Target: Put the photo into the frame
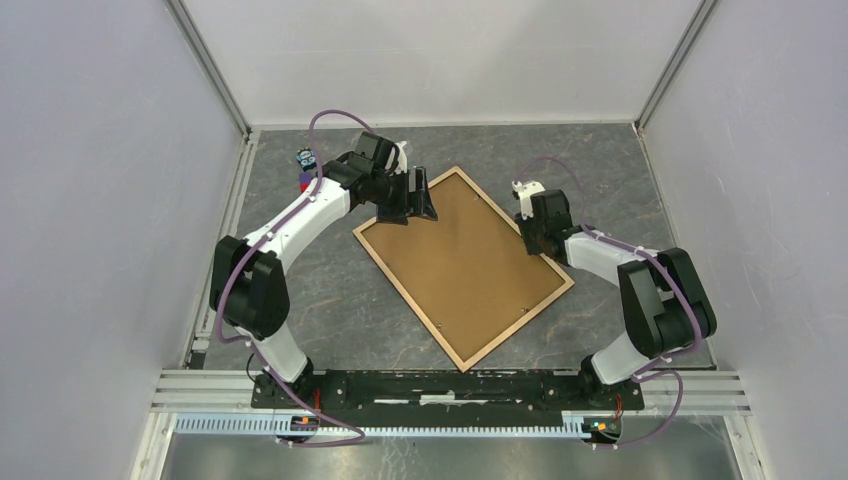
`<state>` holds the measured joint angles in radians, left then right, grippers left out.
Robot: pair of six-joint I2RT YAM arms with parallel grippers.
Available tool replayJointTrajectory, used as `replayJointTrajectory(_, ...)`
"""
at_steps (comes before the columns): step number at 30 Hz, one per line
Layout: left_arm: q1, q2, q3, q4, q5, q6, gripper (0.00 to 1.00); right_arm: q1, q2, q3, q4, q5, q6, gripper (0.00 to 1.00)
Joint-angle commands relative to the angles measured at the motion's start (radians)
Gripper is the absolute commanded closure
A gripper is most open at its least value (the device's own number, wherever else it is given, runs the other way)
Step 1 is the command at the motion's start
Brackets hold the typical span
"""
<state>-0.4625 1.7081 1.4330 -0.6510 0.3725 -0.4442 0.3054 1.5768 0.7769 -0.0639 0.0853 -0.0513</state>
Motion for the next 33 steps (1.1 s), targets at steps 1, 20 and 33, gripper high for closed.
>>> replayJointTrajectory(1, -0.001, -0.010, 0.009, 0.030, 0.024, -0.044, 0.14, 0.016, 0.044, -0.050, -0.048, -0.005, 0.050, 0.71)
replayJointTrajectory(20, -0.001, -0.025, 0.004, 0.030, 0.030, -0.043, 0.14, 0.029, -0.006, 0.143, -0.229, 0.062, 0.090, 0.48)
replayJointTrajectory(33, -0.002, -0.035, -0.008, 0.042, 0.030, -0.046, 0.12, 0.012, -0.352, -0.072, -0.326, 0.225, 0.417, 0.27)
